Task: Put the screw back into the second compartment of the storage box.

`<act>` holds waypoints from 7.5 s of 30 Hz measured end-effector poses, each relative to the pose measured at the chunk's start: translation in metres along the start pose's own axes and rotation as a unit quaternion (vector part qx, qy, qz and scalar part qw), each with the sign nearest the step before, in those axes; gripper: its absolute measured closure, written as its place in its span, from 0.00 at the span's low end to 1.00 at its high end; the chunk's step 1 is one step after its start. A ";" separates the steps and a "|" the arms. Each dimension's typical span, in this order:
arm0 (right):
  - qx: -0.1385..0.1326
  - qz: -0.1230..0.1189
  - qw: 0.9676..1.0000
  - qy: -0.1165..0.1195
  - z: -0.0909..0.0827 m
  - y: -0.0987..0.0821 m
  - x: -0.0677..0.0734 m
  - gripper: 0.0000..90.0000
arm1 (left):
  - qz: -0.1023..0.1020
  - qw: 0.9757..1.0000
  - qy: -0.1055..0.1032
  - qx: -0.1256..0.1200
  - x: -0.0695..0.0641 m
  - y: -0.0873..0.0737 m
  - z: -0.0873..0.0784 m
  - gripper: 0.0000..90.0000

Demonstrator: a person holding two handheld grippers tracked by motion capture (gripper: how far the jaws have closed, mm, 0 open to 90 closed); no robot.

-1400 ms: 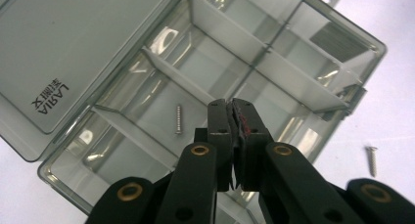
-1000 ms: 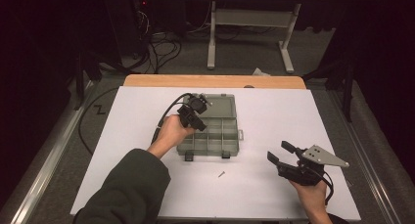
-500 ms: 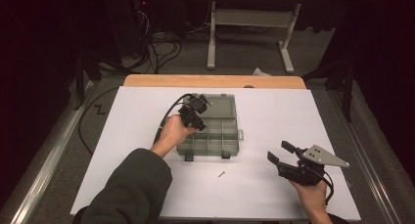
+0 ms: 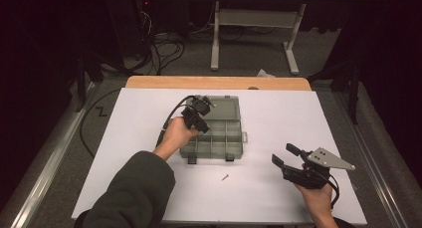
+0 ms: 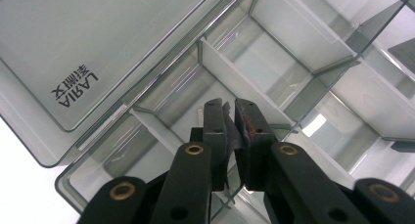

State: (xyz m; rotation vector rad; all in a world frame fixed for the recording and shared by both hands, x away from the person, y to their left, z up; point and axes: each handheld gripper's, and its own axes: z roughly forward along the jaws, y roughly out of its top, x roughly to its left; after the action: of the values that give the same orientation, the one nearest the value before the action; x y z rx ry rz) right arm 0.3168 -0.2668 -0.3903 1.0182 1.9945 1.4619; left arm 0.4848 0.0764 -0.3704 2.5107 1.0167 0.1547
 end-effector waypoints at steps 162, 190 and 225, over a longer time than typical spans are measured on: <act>0.004 0.001 1.000 0.002 0.001 0.000 0.000 0.38 | 0.173 0.983 -0.045 0.050 -0.137 -0.048 0.018 0.91; 0.002 0.000 1.000 0.001 0.000 0.000 0.000 0.38 | 0.170 0.983 -0.057 0.038 -0.131 -0.050 0.007 0.97; -0.002 -0.005 1.000 0.002 -0.001 0.000 0.002 0.37 | 0.131 0.990 -0.049 -0.002 -0.093 -0.028 -0.042 0.97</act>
State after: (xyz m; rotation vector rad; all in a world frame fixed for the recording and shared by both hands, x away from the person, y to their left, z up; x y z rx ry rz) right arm 0.3149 -0.2660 -0.3897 1.0033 1.9958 1.4626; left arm 0.3886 0.0452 -0.3399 2.6107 0.6449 0.1079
